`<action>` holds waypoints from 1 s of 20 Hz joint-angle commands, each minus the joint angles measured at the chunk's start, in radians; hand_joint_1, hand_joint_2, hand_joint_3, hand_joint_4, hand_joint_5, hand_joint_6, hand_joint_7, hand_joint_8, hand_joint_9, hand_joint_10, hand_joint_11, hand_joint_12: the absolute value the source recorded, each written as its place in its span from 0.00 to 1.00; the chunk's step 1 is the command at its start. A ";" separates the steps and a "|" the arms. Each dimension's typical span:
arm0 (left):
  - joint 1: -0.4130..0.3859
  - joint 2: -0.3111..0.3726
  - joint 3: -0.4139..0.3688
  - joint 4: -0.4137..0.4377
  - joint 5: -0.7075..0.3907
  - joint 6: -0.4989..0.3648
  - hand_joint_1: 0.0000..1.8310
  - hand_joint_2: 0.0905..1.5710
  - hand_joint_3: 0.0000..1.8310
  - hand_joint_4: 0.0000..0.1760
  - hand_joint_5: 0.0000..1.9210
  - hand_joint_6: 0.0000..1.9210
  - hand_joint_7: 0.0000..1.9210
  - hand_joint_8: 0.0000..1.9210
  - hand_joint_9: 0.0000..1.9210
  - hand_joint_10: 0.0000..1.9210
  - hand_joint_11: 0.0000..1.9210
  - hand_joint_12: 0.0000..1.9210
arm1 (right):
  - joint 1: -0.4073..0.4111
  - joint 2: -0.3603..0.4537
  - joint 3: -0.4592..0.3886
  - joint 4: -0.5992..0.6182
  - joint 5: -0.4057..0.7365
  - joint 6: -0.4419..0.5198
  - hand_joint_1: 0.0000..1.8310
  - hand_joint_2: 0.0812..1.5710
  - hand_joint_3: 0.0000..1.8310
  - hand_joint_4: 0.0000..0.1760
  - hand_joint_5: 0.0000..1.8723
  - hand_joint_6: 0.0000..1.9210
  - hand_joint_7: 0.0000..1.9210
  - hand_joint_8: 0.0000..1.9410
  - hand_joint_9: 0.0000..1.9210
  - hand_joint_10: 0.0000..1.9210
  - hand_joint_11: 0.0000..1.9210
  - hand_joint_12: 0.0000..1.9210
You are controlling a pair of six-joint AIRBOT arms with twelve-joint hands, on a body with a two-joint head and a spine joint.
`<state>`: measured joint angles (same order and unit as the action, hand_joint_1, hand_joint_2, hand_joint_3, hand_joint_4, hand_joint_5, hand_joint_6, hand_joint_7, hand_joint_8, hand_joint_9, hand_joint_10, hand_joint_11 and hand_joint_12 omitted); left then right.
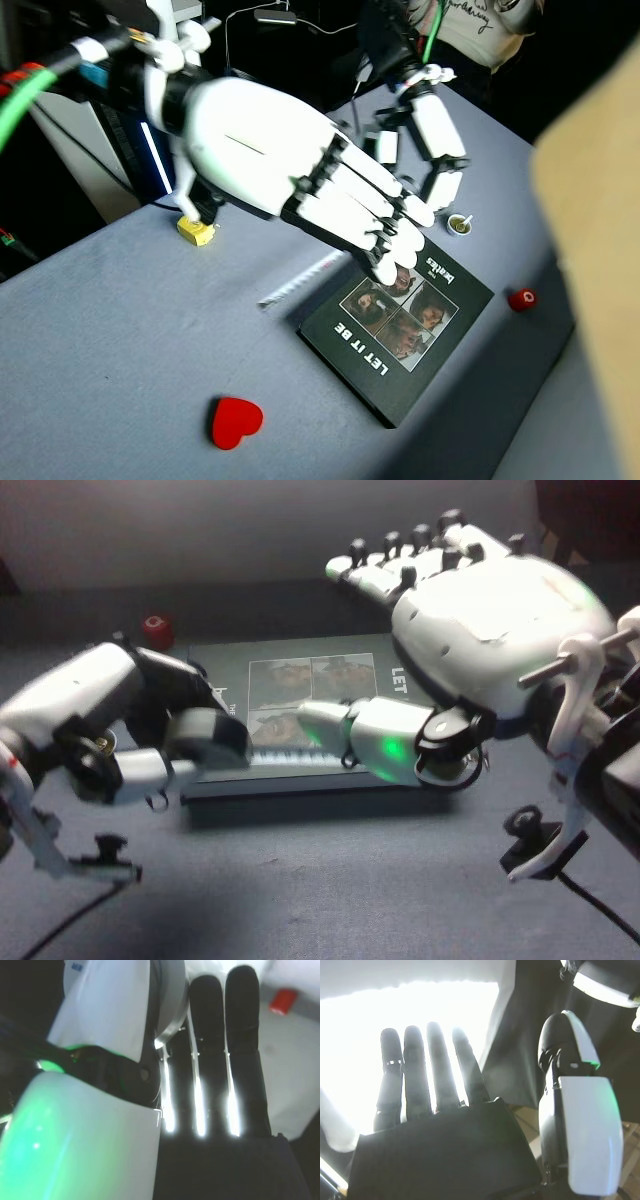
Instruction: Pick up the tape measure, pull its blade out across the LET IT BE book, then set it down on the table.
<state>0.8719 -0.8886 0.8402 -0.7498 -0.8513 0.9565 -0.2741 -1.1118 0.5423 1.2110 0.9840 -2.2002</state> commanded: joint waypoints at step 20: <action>-0.147 0.004 0.181 0.002 0.010 -0.022 0.76 0.66 0.00 0.00 0.54 0.38 0.60 0.42 0.48 0.59 0.43 0.52 | 0.001 -0.084 0.239 -0.008 -0.028 -0.014 0.55 0.73 0.00 0.00 0.24 0.01 0.25 0.00 0.24 0.01 0.00 0.57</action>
<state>0.7376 -0.8886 1.0142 -0.7757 -0.7216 0.9474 -0.2832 -1.1995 0.7837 1.2835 0.9085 -2.2127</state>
